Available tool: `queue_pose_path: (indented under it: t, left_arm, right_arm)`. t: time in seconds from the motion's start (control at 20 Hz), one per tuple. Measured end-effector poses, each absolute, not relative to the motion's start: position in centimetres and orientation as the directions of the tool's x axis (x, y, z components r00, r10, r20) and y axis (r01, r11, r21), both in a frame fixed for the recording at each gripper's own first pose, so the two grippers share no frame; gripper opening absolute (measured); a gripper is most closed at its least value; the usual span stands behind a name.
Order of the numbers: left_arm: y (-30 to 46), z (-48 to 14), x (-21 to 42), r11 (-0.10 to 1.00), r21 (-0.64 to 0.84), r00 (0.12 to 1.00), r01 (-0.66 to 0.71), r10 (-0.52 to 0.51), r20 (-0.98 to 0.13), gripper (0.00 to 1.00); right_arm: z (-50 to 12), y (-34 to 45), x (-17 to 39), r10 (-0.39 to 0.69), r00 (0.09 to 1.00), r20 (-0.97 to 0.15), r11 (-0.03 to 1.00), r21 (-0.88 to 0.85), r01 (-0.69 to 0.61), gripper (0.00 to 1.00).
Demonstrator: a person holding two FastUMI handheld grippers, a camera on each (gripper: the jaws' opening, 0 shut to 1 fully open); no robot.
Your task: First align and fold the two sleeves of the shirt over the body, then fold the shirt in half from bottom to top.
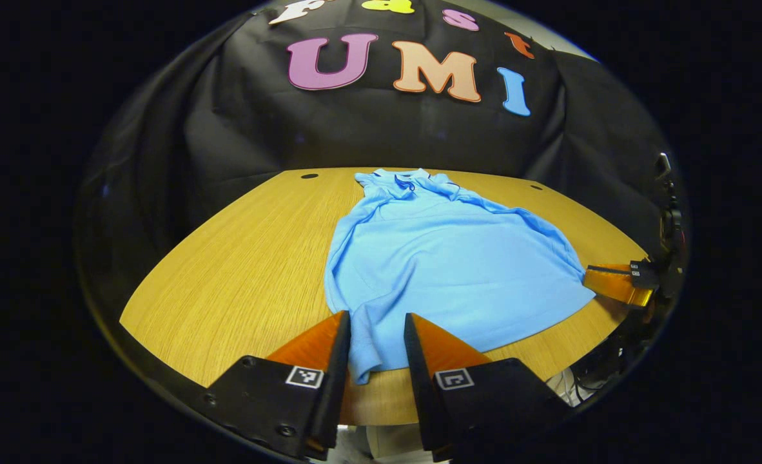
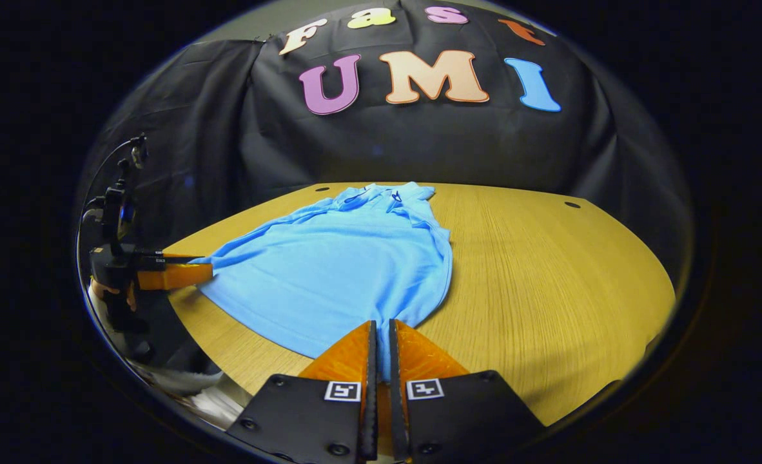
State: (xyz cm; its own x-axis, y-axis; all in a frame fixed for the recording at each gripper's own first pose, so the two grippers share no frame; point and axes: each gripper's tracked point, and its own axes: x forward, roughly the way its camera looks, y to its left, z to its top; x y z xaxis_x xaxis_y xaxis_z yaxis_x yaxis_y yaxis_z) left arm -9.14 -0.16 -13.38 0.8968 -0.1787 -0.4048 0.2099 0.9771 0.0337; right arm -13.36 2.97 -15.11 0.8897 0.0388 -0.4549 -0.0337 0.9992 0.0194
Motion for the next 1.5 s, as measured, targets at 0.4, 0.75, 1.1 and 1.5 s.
queue_pose_path:
  t: [0.4,0.75,1.1,1.5]
  left_arm:
    - [-1.6,-13.1,-9.2,0.964,-0.024,0.898,0.265,-0.255,-0.359,0.00]
    - [-2.1,-11.0,-8.4,0.956,-0.016,0.904,0.291,-0.281,-0.324,0.00]
    - [-2.7,-5.6,-3.1,0.960,-0.063,0.937,0.274,-0.281,-0.208,0.00]
    - [-2.1,-0.2,4.2,0.970,-0.086,0.965,0.226,-0.235,-0.113,0.00]
  right_arm:
    - [-14.8,3.2,-13.0,0.025,0.897,-0.440,1.000,0.022,-0.017,0.02]
    - [-11.2,3.2,-11.1,0.033,0.935,-0.354,0.997,0.083,-0.004,0.02]
    - [-7.6,0.9,-6.7,-0.015,0.957,-0.290,0.998,0.049,0.031,0.03]
    - [-3.7,-1.1,1.5,-0.067,0.966,-0.250,0.997,0.010,0.071,0.02]
